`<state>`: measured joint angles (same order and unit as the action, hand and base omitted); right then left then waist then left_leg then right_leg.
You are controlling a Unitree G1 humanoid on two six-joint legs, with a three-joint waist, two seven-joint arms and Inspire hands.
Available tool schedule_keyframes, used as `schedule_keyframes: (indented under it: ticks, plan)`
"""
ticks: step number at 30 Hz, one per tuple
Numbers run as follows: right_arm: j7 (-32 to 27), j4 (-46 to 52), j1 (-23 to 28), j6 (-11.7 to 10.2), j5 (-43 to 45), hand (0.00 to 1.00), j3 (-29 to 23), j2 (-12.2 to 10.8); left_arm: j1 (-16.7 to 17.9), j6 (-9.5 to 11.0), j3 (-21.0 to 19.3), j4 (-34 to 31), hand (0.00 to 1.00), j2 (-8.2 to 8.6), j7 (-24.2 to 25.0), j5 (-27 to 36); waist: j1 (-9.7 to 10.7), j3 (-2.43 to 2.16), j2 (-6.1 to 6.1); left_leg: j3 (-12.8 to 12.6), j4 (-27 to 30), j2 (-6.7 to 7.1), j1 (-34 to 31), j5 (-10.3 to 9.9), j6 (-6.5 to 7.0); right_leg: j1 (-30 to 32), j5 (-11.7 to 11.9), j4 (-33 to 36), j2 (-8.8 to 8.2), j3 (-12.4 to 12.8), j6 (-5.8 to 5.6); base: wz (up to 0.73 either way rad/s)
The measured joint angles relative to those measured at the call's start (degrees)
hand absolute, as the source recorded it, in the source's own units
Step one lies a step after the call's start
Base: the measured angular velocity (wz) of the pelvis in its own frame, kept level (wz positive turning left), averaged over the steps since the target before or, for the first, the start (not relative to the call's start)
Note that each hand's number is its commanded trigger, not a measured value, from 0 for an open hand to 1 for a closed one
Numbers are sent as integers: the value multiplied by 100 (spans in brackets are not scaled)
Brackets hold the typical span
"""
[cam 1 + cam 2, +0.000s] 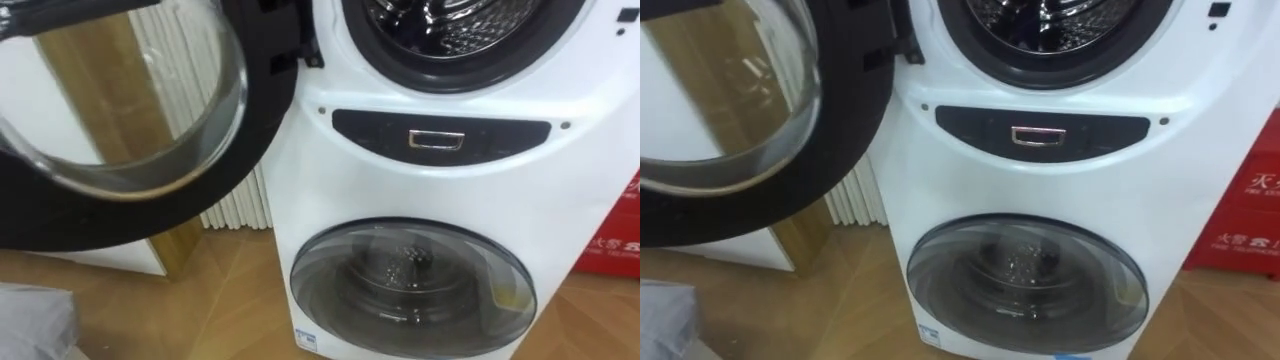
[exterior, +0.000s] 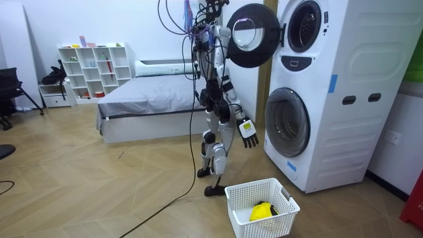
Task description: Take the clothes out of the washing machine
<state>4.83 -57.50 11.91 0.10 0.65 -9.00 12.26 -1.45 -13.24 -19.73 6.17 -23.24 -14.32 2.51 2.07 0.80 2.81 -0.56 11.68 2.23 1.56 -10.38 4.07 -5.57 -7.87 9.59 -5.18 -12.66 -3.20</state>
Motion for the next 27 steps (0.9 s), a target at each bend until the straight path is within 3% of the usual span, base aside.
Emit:
schedule_keyframes:
  ticks: [1, 4, 12, 15, 18, 20, 24, 27]
  plan:
    - [15, 0, -5, 5, 8, 0, 84, -7, 116, -222, 266, -212, 0, 9, 203, -68, 17, 4, -16, 30, 4, 26, -13, 11, 19, 1, 4, 1, -20, 0, -3, 10]
    - [19, -3, -19, 9, 25, 0, 107, -39, 173, -491, 301, -593, 0, 100, 357, -47, 63, 5, -35, 121, 17, 67, -82, 38, 64, 27, 58, 1, -47, 48, -22, 19]
    - [12, -39, -75, 7, -48, 0, 157, -69, 171, -780, 502, -998, 0, 101, 552, -79, 74, 15, -17, 202, 62, 148, -148, 87, 171, 67, 174, 7, -102, 164, -27, 8]
    - [34, -39, -84, 8, -7, 0, 148, -112, 171, -1007, 518, -1230, 0, 108, 706, -387, 71, 15, -17, 209, 82, 154, -206, 77, 205, 100, 221, 7, -105, 162, -11, 3]
    - [45, -38, -84, 7, -4, 0, 137, -113, 173, -1359, 619, -1607, 0, 168, 834, -671, 79, 17, -14, 192, 117, 168, -272, 95, 246, 129, 268, 3, -126, 153, 3, 15]
    - [38, -43, -93, 3, -32, 0, 96, -114, 173, -1459, 811, -1856, 0, 220, 987, -956, 79, 23, -1, 22, 113, 163, -327, 113, 280, 157, 276, 12, -176, 144, -1, 37]
    - [31, -141, -153, -5, -41, 0, 95, -151, 173, -1459, 945, -2071, 0, 264, 1345, -1151, 88, 26, 12, -287, 106, 153, -393, 116, 343, 172, 279, 20, -228, 151, -5, 28]
    - [28, -173, -174, -5, -168, 0, 106, -155, 175, -1462, 976, -2270, 0, 504, 1539, -1159, 46, 22, 54, -665, 43, 139, -410, 116, 406, 207, 287, 38, -290, 163, -21, 10]
